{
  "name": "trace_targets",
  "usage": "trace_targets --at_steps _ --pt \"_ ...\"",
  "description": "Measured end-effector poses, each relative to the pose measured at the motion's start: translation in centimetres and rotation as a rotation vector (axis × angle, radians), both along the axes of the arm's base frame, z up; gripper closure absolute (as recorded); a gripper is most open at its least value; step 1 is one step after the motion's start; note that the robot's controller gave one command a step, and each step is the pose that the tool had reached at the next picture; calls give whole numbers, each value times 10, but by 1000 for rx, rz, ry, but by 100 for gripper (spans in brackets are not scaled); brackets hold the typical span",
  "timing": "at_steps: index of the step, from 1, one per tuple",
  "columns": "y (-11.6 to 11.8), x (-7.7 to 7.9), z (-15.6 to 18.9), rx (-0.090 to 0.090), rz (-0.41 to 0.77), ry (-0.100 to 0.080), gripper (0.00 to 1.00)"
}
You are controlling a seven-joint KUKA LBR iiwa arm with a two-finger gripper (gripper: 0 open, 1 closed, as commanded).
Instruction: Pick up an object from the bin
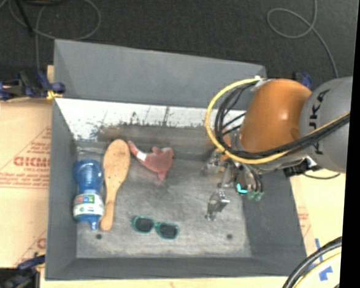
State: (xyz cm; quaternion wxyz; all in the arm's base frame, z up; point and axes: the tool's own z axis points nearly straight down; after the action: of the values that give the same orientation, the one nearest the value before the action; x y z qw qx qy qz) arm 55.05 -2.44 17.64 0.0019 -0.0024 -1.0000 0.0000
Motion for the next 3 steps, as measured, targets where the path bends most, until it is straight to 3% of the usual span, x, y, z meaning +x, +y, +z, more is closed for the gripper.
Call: trace_targets --at_steps 1,2,3 --pt "0 2 4 -1 1 -8 0" --pt "19 -11 -26 -2 87 -12 0" --pt "25 -29 -44 3 255 -2 0"
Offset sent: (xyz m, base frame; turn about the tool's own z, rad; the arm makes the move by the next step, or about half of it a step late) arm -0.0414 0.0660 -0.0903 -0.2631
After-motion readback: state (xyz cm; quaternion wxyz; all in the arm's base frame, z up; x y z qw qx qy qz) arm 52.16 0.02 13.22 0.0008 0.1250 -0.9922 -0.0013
